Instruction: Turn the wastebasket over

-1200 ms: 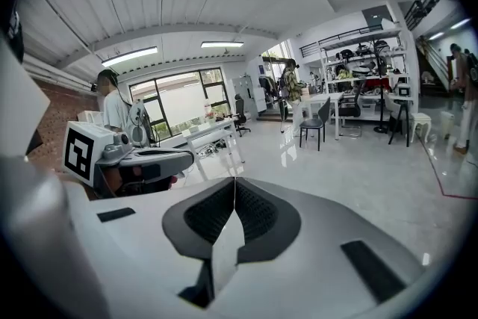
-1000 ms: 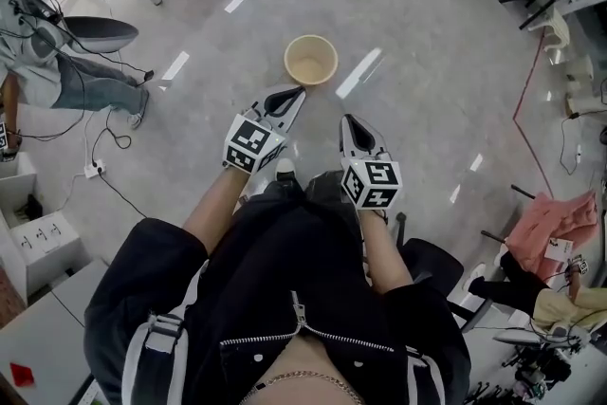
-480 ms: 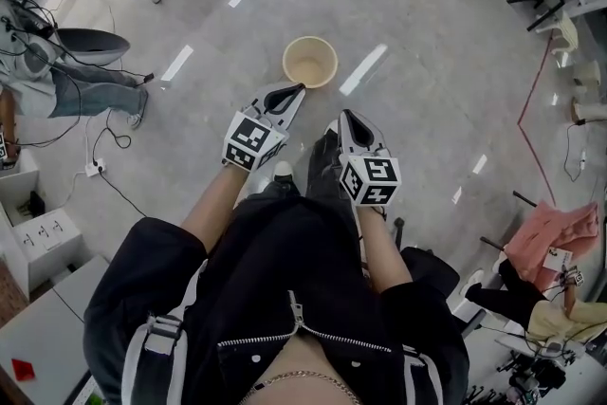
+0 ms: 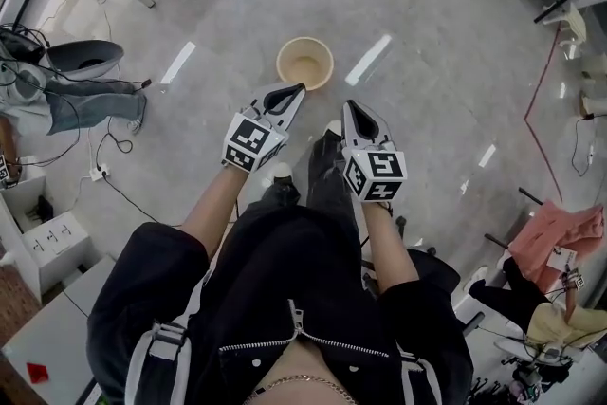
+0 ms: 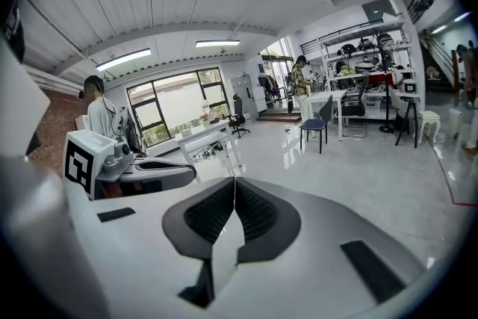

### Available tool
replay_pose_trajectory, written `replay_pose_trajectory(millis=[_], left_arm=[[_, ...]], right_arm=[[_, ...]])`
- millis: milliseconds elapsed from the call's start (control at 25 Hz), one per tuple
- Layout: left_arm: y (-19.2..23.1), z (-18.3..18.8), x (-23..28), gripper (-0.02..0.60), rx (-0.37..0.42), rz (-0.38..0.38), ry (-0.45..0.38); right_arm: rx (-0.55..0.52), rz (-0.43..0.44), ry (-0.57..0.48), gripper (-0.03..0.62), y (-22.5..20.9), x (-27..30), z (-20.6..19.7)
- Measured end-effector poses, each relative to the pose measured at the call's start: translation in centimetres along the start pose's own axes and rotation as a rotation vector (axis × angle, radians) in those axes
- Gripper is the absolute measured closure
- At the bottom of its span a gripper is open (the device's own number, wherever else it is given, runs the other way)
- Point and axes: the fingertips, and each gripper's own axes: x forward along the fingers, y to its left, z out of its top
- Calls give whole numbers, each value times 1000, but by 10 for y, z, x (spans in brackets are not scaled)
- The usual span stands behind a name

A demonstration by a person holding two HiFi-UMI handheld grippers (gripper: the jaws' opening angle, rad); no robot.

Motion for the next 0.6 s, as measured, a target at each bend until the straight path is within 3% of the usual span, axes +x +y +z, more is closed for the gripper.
replay_pose_trajectory(millis=[320, 600], left_arm=[[6, -16, 49, 577, 27, -11, 16], [29, -64, 94, 577, 47, -6, 14]], right_arm=[[0, 11, -15, 583, -38, 19, 0], [-18, -11, -22, 583, -92, 69, -37]])
